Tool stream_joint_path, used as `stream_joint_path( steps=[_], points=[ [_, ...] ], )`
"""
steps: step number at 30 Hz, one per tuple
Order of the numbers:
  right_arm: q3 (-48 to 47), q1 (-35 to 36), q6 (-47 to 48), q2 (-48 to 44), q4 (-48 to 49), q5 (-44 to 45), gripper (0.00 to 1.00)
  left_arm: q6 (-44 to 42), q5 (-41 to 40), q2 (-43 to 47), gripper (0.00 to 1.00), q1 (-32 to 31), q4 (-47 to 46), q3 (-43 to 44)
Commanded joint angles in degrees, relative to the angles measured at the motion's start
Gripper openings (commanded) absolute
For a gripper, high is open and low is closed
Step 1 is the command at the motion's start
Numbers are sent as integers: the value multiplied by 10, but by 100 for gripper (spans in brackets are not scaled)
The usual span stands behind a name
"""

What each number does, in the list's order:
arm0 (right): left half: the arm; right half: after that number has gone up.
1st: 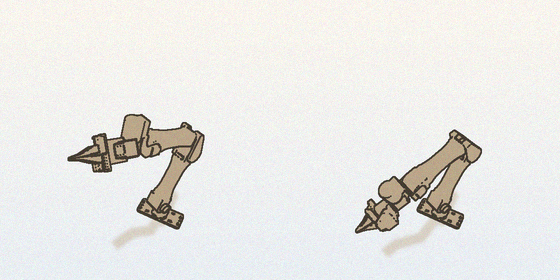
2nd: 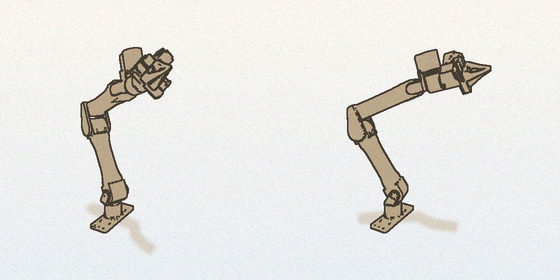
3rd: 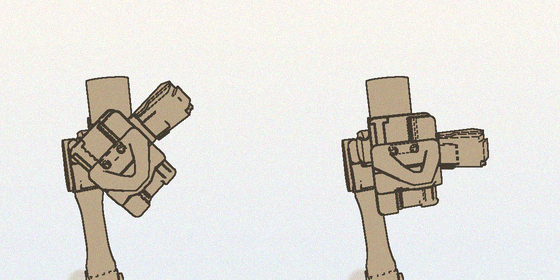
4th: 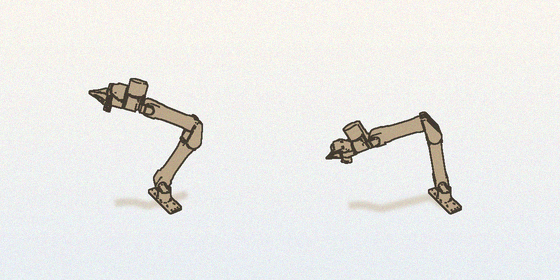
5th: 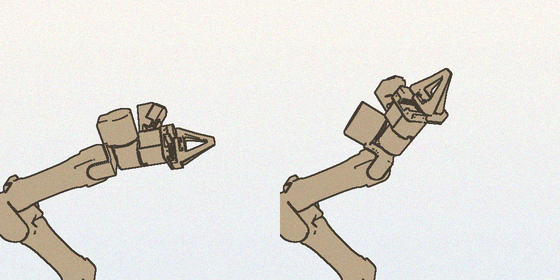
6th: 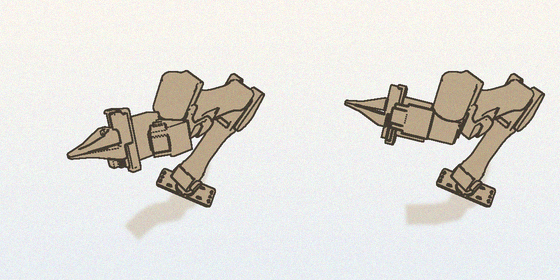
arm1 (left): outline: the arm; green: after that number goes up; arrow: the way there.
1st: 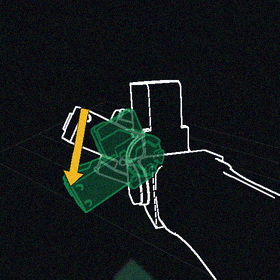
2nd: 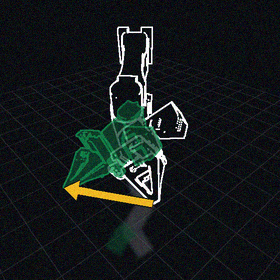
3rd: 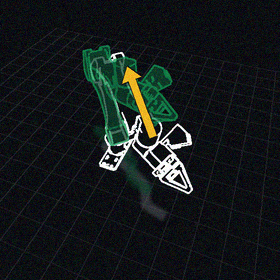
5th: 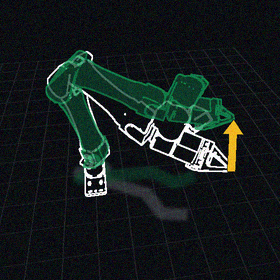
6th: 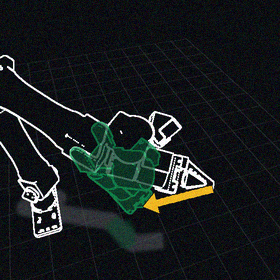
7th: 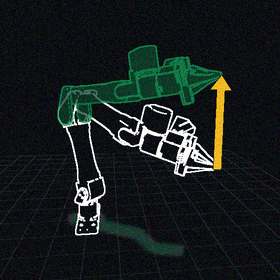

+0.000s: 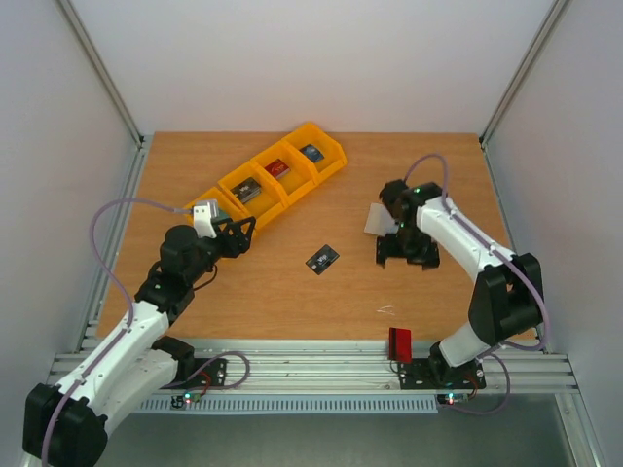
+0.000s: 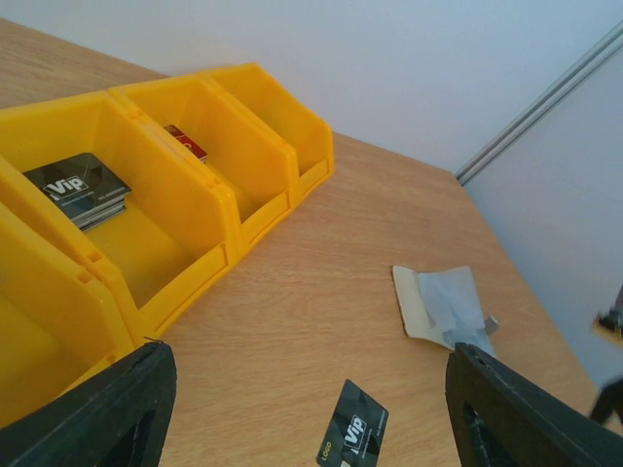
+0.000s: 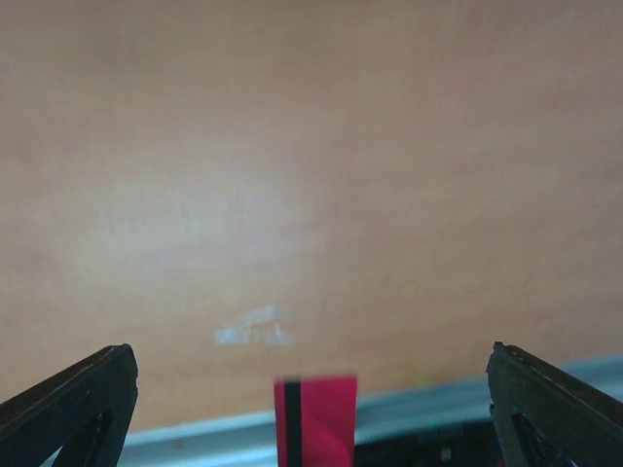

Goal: Take the credit cards out of the card holder

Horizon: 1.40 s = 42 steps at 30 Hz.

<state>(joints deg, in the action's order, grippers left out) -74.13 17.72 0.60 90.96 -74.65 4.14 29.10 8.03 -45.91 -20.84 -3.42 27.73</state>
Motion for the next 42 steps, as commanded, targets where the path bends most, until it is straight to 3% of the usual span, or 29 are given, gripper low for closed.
stream_joint_path(
  steps=[1,6,9,21,33,42],
  points=[
    [75,57,-89,-54,-85,-52,99,-9,11,10,77,3,-51,-12],
    [142,138,-124,-49,-78,-119,99,-16,11,13,77,3,-67,-21],
    [193,140,-137,-62,-45,-170,99,-18,13,17,77,3,-69,-22],
    [311,140,-133,-39,21,-236,99,-35,13,26,78,3,-79,-30],
    [336,138,-160,-18,77,-187,99,-38,14,24,78,3,-86,-32],
    [376,138,-249,-98,84,-166,99,-40,15,28,78,2,-100,-38]
  ],
)
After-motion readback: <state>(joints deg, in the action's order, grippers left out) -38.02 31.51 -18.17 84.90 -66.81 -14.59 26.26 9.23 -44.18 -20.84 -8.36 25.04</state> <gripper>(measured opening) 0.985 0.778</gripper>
